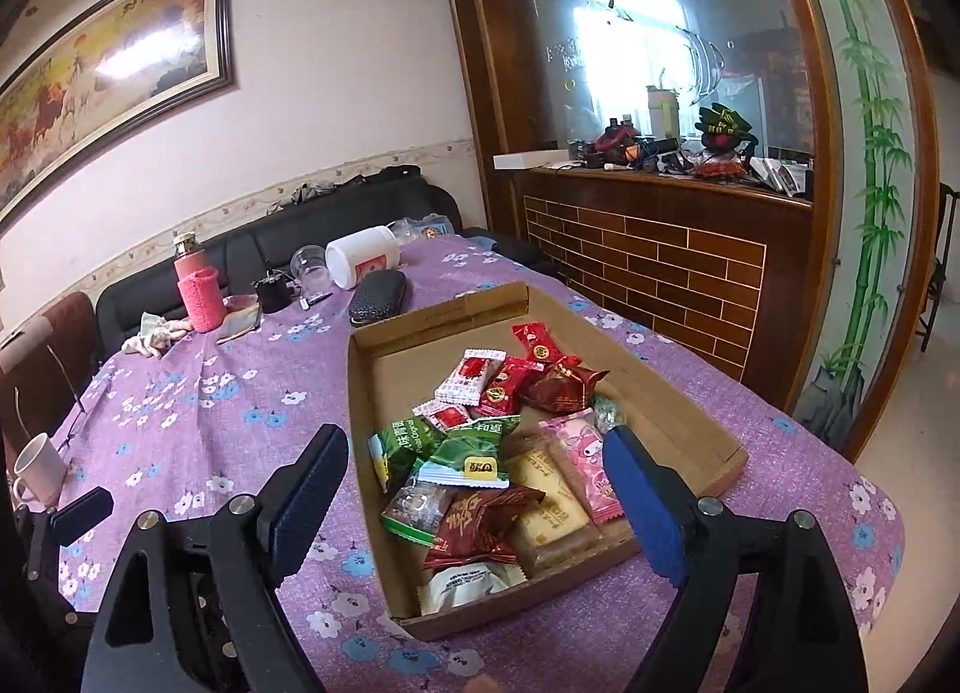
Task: Organize snacks
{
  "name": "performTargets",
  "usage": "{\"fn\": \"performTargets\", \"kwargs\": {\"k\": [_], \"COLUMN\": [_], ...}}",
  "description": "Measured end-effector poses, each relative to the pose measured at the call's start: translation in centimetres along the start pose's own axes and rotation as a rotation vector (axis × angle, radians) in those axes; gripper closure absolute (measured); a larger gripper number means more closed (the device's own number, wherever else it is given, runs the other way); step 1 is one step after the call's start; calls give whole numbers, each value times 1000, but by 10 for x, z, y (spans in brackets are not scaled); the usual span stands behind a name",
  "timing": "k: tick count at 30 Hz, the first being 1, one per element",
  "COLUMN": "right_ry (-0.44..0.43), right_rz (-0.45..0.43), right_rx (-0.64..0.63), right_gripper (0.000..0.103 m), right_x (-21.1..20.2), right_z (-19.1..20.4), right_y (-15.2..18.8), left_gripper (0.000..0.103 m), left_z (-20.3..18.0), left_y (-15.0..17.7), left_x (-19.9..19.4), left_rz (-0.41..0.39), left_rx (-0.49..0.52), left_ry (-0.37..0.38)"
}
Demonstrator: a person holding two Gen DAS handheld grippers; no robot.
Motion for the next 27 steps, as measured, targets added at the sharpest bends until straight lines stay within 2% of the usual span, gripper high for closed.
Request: {"fn": "performTargets", "kwargs": {"k": [18,23,27], "right_ry": [12,14,16], "right_rz": [-3,-2,-13], "right_rx": [4,4,1], "right_gripper": [13,13,13], "right_x": [-1,-2,-5], "right_z": [-2,-2,-1], "right_y": [1,1,0], "left_gripper": [0,0,0], "left_z": [2,6,-1], "left_y": [1,0,3], "left_x": [-2,-14,-19], "left_rz": [-7,-39,-65], "left_rx": [-2,-18,16], "left_ry": [-2,30,-5]}}
Point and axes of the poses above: each gripper's, at about its wrist camera, not at the fingertips, and x roughly the way its jaws point, z to its left, y to its underside, the point moved 2 cm from there along x, roughly the way its jaws point, and after that the axes turned 13 degrees about -y, right-handed, at the moved point
